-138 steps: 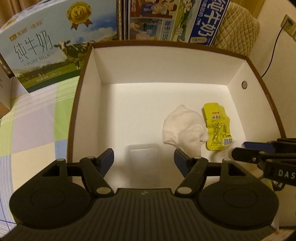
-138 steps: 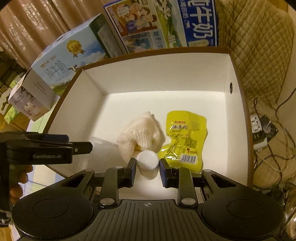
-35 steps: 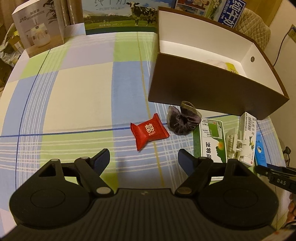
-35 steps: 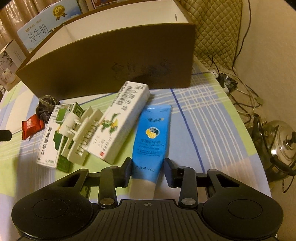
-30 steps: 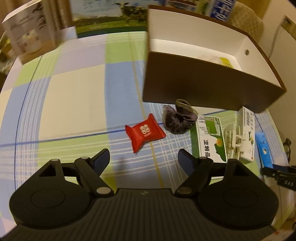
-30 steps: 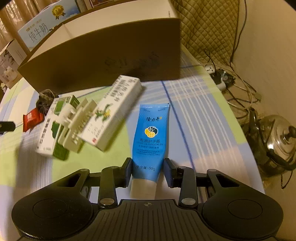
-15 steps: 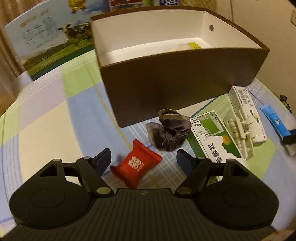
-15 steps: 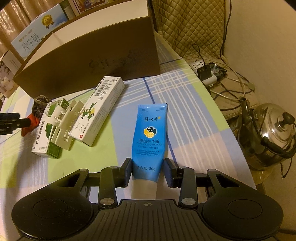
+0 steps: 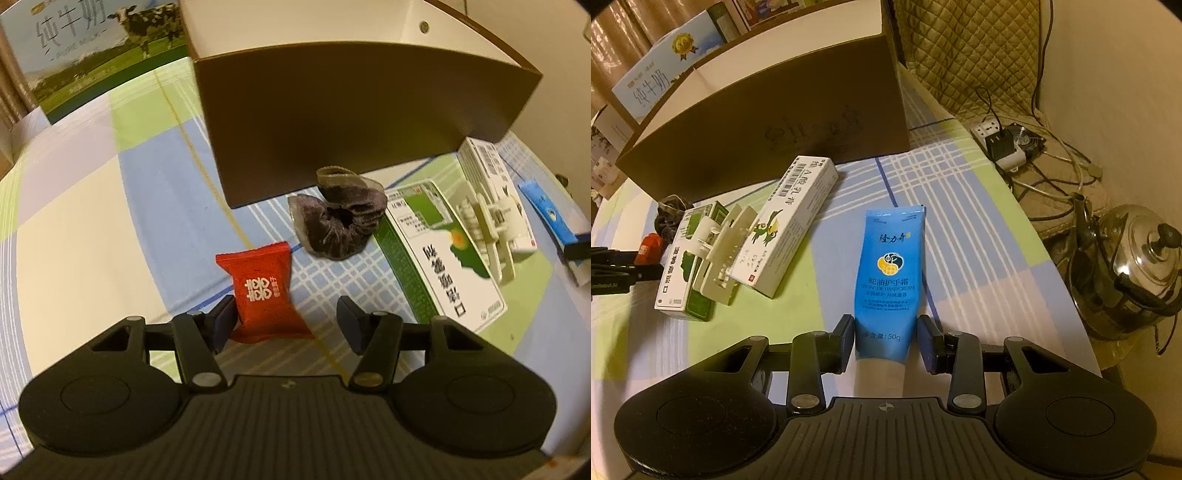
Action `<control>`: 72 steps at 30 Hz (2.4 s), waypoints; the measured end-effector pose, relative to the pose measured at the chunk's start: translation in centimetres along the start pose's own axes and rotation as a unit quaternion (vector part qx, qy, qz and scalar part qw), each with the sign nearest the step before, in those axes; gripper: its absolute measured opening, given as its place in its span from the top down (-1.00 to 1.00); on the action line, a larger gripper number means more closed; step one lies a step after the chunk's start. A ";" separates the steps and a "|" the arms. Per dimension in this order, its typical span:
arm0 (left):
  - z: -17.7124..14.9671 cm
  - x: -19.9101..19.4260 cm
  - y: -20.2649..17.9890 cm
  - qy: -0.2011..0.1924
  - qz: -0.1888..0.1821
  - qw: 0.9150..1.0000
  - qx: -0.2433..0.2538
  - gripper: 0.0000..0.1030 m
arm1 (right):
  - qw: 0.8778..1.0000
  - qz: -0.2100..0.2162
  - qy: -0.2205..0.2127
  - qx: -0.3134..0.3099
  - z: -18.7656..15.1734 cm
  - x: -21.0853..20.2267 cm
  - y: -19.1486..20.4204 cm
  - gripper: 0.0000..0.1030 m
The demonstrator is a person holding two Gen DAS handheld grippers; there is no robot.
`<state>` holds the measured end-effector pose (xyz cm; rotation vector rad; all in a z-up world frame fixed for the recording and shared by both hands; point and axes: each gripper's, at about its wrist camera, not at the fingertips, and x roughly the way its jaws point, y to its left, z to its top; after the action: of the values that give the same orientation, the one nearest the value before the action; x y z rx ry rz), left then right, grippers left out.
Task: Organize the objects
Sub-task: 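Grasp the red candy packet with the left gripper while the right grasps the blue tube, then carry the red packet and blue tube into the box and open both grippers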
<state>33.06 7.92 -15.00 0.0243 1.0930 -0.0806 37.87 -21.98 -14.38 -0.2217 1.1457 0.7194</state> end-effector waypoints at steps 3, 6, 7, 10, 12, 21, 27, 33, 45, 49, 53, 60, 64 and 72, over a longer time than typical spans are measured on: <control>0.6 0.2 0.4 0.000 0.003 1.000 -0.022 -0.06 | 1.000 -0.005 0.001 -0.005 0.2 0.2 0.2 0.35; 0.9 0.7 0.6 0.007 0.012 0.999 -0.040 0.07 | 1.000 -0.013 0.001 -0.015 0.3 0.3 0.5 0.34; 0.9 0.8 0.7 0.006 0.015 0.999 -0.045 0.13 | 1.000 -0.015 0.001 -0.018 0.4 0.4 0.6 0.34; 0.9 0.6 1.0 0.003 0.022 0.998 -0.058 0.41 | 0.999 -0.021 0.001 -0.024 0.6 0.6 0.8 0.31; 0.8 0.4 1.5 0.002 0.024 0.997 -0.072 0.52 | 0.999 -0.024 0.001 -0.025 0.7 0.7 0.9 0.27; -0.9 -0.5 1.4 -0.001 0.047 0.993 -0.105 0.53 | 0.996 -0.065 -0.007 -0.065 0.9 1.5 2.4 0.14; -2.3 -1.5 0.7 0.003 0.048 0.992 -0.120 0.54 | 0.994 -0.074 -0.013 -0.083 0.6 1.6 3.0 0.28; -3.3 -2.0 0.0 0.003 0.047 0.991 -0.128 0.54 | 0.994 -0.063 -0.013 -0.083 0.3 1.2 3.0 0.30; -3.6 -4.5 -0.6 -0.016 0.044 0.989 -0.139 0.55 | 0.997 -0.020 -0.034 -0.068 -0.1 -1.5 2.5 0.30; -3.3 -6.1 -0.8 -0.028 0.044 0.988 -0.142 0.55 | 0.996 0.009 -0.049 -0.067 0.4 -3.1 2.5 0.30; -2.4 -7.9 -1.3 -0.039 0.043 0.989 -0.137 0.55 | 0.993 0.032 -0.069 -0.093 1.2 -4.9 3.5 0.30; 0.5 -10.3 -1.4 -0.064 0.037 0.988 -0.137 0.55 | 0.982 0.065 -0.096 -0.146 4.2 -6.5 5.5 0.30; 3.0 -10.9 -1.7 -0.082 0.038 0.988 -0.125 0.55 | 0.974 0.084 -0.116 -0.176 7.1 -7.1 6.5 0.30; 10.2 -10.3 -2.2 -0.110 0.030 0.988 -0.104 0.55 | 0.952 0.100 -0.149 -0.249 13.6 -6.2 8.9 0.30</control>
<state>37.26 5.63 -1.14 -0.1357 0.8752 0.0835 41.21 -10.79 -1.50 -0.4108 0.6881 1.1781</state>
